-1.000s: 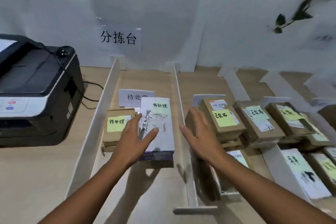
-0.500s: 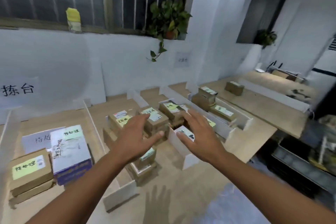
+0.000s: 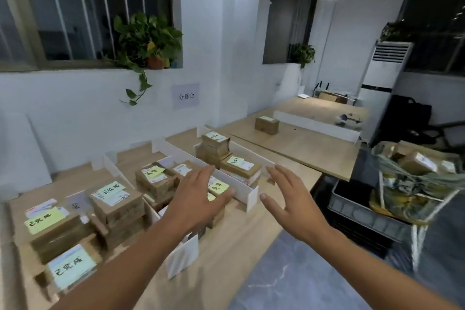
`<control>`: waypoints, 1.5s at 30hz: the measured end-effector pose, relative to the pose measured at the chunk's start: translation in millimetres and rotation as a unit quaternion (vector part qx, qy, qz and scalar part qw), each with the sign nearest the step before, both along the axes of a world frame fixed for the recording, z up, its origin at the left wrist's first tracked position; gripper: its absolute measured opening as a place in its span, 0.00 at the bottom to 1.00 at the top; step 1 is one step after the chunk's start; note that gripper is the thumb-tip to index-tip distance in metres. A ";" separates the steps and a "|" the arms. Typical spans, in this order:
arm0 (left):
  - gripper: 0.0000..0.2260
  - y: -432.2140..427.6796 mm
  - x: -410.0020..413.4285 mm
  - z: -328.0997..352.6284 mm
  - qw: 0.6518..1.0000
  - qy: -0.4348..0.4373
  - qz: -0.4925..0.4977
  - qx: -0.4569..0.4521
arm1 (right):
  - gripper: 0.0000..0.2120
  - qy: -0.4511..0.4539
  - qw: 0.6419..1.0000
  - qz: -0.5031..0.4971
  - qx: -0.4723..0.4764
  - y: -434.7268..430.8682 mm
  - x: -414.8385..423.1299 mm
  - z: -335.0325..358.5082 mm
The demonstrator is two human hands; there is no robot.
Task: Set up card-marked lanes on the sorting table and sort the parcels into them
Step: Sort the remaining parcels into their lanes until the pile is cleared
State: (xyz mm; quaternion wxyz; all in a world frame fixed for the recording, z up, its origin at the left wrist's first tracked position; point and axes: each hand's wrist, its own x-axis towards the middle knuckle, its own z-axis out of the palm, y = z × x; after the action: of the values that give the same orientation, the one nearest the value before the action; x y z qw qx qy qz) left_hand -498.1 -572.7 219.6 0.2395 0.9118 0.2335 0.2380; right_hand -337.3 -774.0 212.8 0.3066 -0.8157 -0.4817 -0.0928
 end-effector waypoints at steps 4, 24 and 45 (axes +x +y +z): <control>0.38 -30.5 112.5 -2.2 0.999 0.004 -0.022 0.030 | 0.35 -0.014 1.000 -0.010 -0.012 -32.2 99.9 7.5; 0.44 38.6 615.3 -55.6 0.999 -0.005 -0.038 -0.008 | 0.34 0.042 0.996 -0.061 -0.044 29.0 573.7 -21.1; 0.39 62.4 1051.2 -76.2 0.991 0.074 0.109 -0.038 | 0.33 0.077 0.992 0.057 -0.083 87.5 1060.7 -59.6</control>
State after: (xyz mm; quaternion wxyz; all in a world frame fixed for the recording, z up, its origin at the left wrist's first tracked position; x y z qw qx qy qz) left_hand 553.1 -510.3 143.4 0.2291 0.8861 0.3576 0.1857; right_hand 723.4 -686.4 153.1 0.2792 -0.8140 -0.5086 0.0286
